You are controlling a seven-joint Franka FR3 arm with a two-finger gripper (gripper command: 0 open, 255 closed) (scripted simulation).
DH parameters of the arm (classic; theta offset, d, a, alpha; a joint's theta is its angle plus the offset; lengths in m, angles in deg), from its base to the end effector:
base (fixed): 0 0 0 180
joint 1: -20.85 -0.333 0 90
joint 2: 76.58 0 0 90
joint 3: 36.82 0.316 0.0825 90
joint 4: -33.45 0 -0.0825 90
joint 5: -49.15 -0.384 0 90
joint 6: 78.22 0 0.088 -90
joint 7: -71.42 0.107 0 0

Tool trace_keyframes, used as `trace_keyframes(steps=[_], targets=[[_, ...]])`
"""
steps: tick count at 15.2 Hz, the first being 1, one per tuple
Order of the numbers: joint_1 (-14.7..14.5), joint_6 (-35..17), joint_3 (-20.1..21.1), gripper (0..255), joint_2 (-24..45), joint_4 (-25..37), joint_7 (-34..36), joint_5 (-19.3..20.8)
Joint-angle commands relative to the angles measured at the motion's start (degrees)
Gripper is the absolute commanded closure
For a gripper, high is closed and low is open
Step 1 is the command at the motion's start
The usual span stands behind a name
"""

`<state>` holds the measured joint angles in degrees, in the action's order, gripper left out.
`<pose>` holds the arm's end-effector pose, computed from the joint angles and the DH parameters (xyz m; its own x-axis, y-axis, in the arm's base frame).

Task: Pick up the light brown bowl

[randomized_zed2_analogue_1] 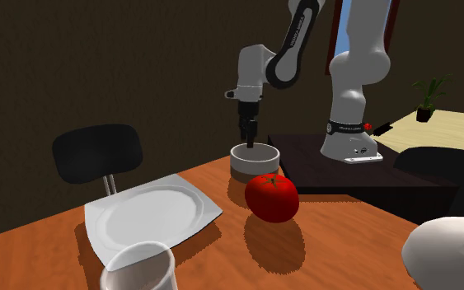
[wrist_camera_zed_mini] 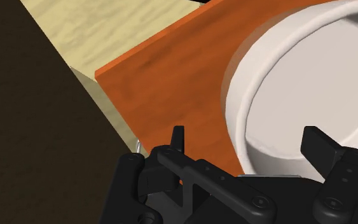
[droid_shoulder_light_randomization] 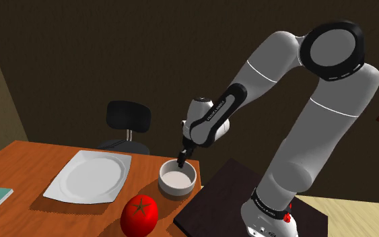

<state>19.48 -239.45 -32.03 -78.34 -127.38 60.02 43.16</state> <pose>0.3771 0.0353 0.2185 0.9777 0.2059 0.0421 0.2071 -0.9779 -0.0269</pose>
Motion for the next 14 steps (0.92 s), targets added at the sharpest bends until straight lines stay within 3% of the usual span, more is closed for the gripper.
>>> trace_keyframes(steps=[1,5,6,14], targets=[[-0.09,-2.40,0.09,0,2.26,-0.08,-0.03,-0.13],[-0.09,-5.05,0.12,0,5.16,0.17,-0.19,-0.23],[-0.05,-4.93,0.08,255,5.15,0.27,-0.24,-0.20],[-0.05,-4.93,0.08,255,5.14,0.26,-0.24,-0.20]])
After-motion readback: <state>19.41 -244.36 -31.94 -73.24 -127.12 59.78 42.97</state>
